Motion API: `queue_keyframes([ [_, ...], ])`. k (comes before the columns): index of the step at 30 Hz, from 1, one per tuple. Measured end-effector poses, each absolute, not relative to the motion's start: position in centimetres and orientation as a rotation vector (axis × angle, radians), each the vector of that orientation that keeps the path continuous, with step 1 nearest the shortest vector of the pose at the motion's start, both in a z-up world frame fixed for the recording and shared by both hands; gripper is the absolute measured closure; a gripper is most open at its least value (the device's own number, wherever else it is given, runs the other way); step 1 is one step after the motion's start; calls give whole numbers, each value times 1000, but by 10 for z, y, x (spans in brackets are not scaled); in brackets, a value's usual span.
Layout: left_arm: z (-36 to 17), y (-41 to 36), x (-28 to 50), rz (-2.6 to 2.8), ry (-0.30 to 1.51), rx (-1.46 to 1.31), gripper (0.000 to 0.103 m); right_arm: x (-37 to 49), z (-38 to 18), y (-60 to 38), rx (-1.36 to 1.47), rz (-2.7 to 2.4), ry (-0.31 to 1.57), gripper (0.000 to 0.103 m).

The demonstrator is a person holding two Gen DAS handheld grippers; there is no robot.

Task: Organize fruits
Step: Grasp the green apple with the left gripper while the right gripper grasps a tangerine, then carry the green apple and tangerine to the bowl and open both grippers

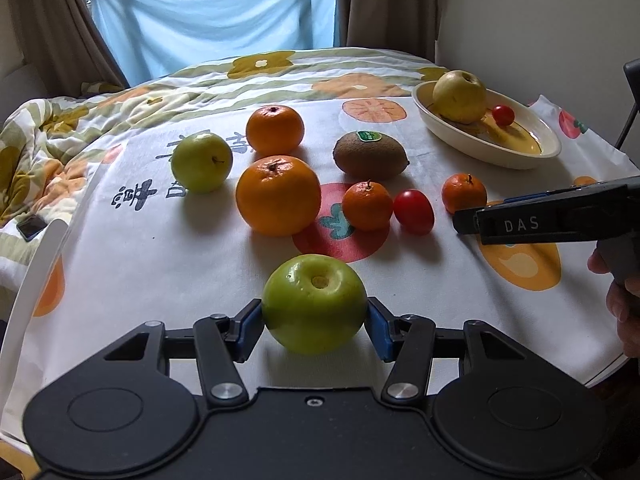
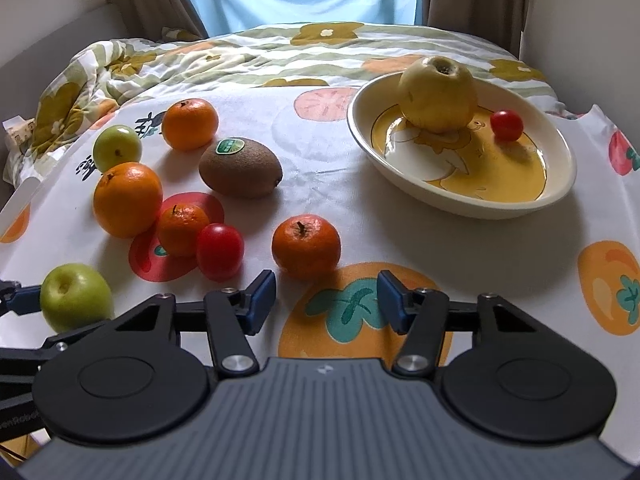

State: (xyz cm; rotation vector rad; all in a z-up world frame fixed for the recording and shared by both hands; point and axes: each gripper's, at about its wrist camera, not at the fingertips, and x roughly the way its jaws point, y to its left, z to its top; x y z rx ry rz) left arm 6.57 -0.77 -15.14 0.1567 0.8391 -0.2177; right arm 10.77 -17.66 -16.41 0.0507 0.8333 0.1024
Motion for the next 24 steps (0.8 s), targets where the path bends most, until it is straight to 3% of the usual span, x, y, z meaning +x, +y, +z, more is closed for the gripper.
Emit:
queue_keyframes([
  [13, -148, 5, 62, -164, 838, 119, 44, 120, -163, -168, 34, 133, 812, 49],
  [24, -125, -2, 56, -156, 796, 112, 45, 117, -145, -177, 31, 131, 784, 50],
])
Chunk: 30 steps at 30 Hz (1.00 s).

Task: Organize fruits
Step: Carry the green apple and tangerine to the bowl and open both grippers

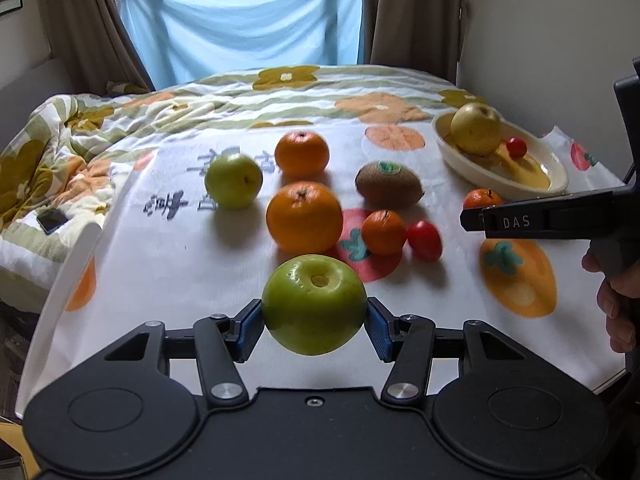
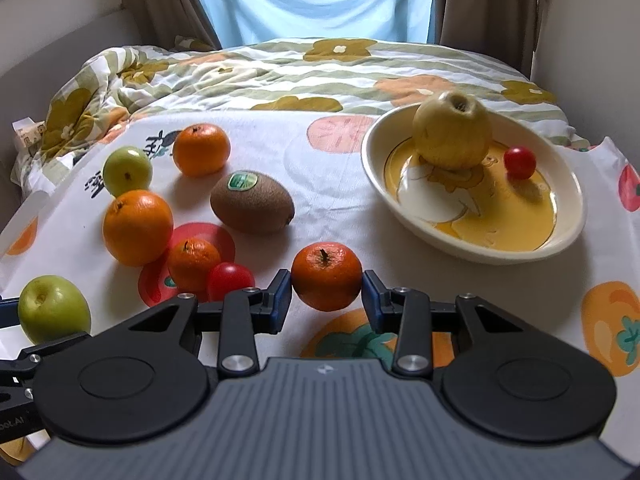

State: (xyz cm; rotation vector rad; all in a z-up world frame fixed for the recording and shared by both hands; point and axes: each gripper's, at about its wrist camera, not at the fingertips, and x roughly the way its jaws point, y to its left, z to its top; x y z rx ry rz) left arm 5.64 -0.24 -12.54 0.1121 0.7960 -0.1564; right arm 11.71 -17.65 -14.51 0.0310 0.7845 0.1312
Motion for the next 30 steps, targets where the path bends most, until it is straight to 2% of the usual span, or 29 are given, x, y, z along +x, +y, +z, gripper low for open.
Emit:
queue_keyframes([
  [20, -53, -78, 66, -252, 686, 134, 45, 107, -75, -256, 71, 76, 746, 50],
  [30, -41, -140, 102, -316, 673, 114, 45, 118, -56, -328, 68, 44, 741, 50],
])
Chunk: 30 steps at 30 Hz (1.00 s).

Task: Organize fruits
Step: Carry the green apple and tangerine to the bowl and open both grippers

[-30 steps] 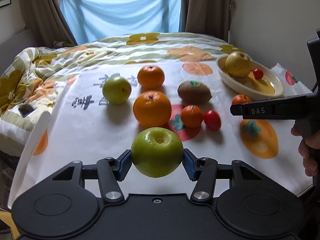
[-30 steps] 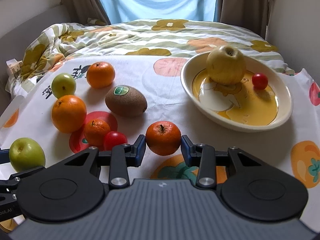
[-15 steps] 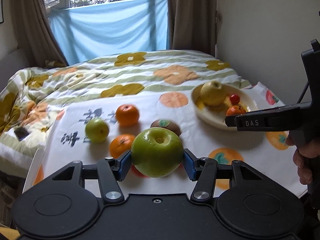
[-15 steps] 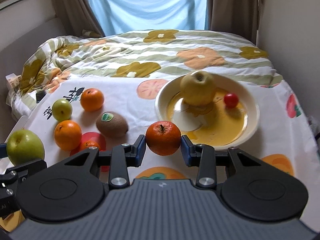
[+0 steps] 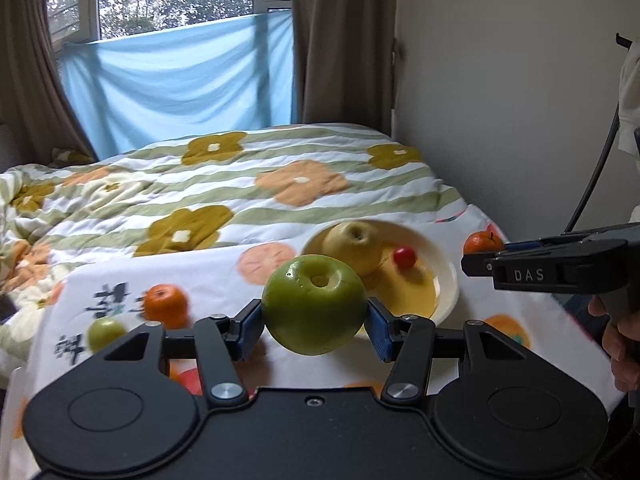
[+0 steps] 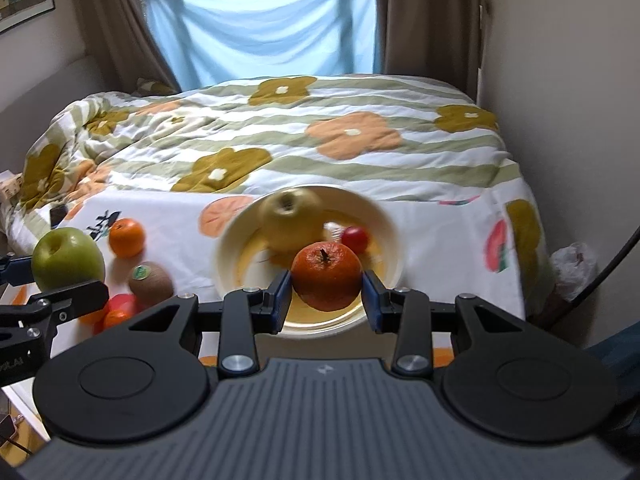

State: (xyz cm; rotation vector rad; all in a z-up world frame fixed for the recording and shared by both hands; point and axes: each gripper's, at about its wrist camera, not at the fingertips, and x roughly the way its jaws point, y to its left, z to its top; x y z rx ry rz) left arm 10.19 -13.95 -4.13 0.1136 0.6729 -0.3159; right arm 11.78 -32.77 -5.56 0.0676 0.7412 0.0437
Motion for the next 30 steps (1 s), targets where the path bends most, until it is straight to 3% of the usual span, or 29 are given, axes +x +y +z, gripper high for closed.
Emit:
queue_keyframes([
  [30, -129, -255, 206, -424, 904, 218, 45, 189, -98, -410, 89, 52, 821, 50],
])
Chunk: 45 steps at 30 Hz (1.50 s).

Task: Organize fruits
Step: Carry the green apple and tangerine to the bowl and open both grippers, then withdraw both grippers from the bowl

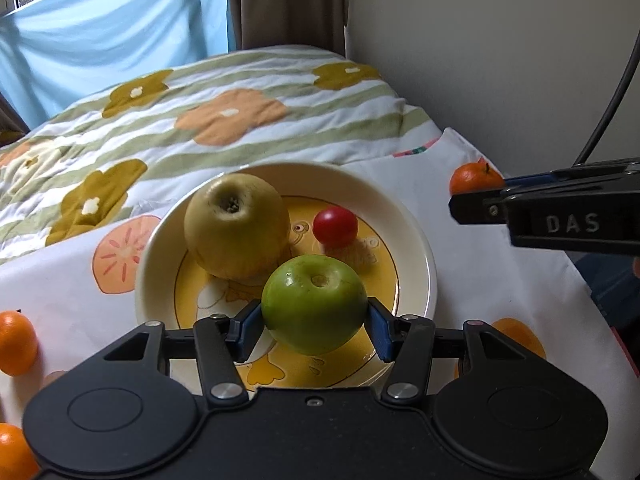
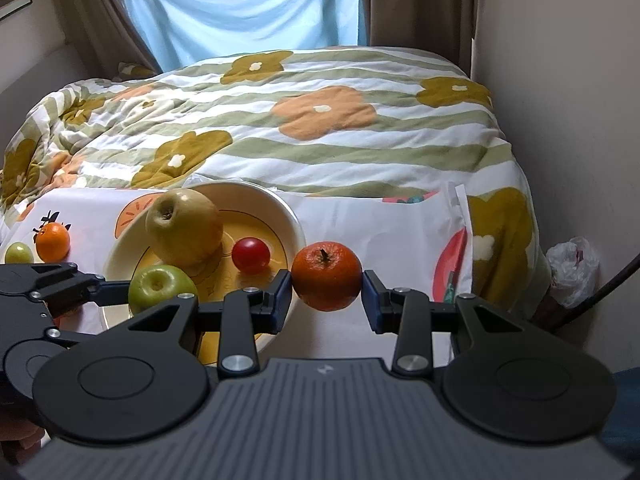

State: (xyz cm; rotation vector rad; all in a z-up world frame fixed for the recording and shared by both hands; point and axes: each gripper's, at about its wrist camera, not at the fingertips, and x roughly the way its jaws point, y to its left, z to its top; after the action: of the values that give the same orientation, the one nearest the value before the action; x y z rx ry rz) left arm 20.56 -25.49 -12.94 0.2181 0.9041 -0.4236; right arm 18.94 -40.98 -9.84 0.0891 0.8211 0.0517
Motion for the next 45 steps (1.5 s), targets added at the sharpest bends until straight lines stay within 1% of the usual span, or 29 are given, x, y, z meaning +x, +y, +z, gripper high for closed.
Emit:
queue_keyframes([
  [4, -132, -255, 212, -419, 937, 201, 44, 190, -98, -412, 91, 43, 821, 50],
  [5, -131, -255, 212, -416, 937, 204, 42, 189, -98, -412, 92, 42, 821, 50],
  [6, -129, -254, 210, -417, 926, 206, 29, 189, -97, -412, 92, 41, 819, 50],
  [7, -124, -252, 208, -414, 902, 208, 20, 189, -96, -412, 91, 41, 817, 50],
  [8, -120, -251, 206, -409, 879, 206, 4, 189, -96, -412, 90, 42, 815, 50],
  [9, -117, -249, 205, -404, 862, 202, 2, 188, -95, -412, 87, 44, 811, 50],
  [20, -98, -215, 186, -347, 855, 155, 1, 189, -88, -396, 46, 127, 792, 50],
  [27, -94, -198, 171, -283, 852, 137, 1, 199, -105, -372, 6, 205, 815, 50],
  [33, -94, -186, 163, -229, 858, 129, 1, 207, -119, -372, 38, 241, 830, 50],
  [41, -102, -182, 158, -207, 876, 127, 1, 209, -124, -368, 54, 279, 843, 49],
  [42, -102, -183, 158, -205, 877, 127, 1, 207, -123, -367, 57, 277, 836, 43],
  [43, -102, -183, 157, -203, 878, 129, 1, 207, -122, -368, 60, 273, 829, 34],
  [44, -103, -183, 157, -203, 883, 133, 1, 205, -121, -368, 63, 260, 818, 27],
  [45, -103, -184, 156, -203, 889, 136, 1, 204, -119, -369, 66, 241, 803, 15],
])
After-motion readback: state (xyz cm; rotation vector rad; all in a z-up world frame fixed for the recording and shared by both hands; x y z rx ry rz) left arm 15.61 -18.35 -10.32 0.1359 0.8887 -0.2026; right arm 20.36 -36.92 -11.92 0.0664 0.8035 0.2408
